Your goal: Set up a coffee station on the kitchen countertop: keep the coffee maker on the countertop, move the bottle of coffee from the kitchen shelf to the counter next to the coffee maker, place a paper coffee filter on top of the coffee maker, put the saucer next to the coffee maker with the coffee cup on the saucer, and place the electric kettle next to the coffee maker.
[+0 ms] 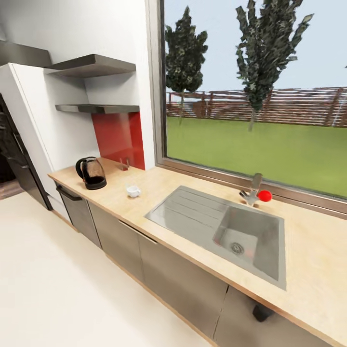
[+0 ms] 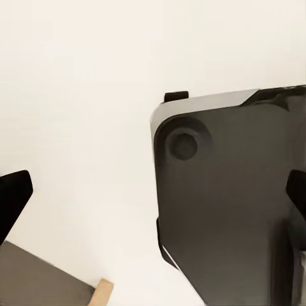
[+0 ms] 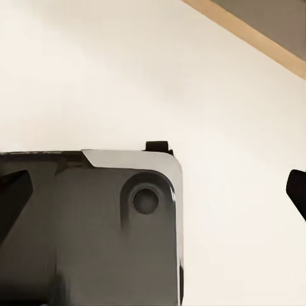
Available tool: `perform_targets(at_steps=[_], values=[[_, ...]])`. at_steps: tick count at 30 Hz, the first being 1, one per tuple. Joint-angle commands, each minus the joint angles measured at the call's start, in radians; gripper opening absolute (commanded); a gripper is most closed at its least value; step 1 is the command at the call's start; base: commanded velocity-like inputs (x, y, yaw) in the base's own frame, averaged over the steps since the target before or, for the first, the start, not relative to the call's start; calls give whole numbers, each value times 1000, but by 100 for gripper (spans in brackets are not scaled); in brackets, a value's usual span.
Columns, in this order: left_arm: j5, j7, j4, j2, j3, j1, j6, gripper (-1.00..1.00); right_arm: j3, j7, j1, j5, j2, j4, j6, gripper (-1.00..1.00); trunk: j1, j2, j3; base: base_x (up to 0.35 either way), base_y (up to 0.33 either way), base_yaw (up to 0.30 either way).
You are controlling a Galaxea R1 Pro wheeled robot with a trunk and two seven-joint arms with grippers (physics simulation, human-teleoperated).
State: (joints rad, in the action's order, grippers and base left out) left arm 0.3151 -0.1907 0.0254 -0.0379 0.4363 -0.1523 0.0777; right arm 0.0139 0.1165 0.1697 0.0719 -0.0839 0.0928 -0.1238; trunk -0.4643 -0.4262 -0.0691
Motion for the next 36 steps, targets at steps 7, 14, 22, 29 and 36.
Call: perform_targets(at_steps=[7, 14, 22, 29, 36], values=[[72, -3, -1, 4, 11, -1, 8, 100, 3, 5, 1, 6, 0, -2, -3, 100, -1, -2, -2, 275, 230, 281], [76, -3, -1, 3, 12, -1, 8, 100, 3, 5, 1, 6, 0, -2, -3, 100, -1, -2, -2, 148, 307, 281], [76, -3, -1, 4, 12, -1, 8, 100, 3, 5, 1, 6, 0, -2, -3, 100, -1, -2, -2, 103, 325, 281], [77, -3, -1, 3, 10, -1, 14, 100, 3, 5, 1, 6, 0, -2, -3, 100, -1, -2, -2, 157, 307, 281], [77, -3, -1, 3, 10, -1, 19, 100, 3, 6, 1, 6, 0, -2, -3, 100, -1, -2, -2, 257, 251, 208]])
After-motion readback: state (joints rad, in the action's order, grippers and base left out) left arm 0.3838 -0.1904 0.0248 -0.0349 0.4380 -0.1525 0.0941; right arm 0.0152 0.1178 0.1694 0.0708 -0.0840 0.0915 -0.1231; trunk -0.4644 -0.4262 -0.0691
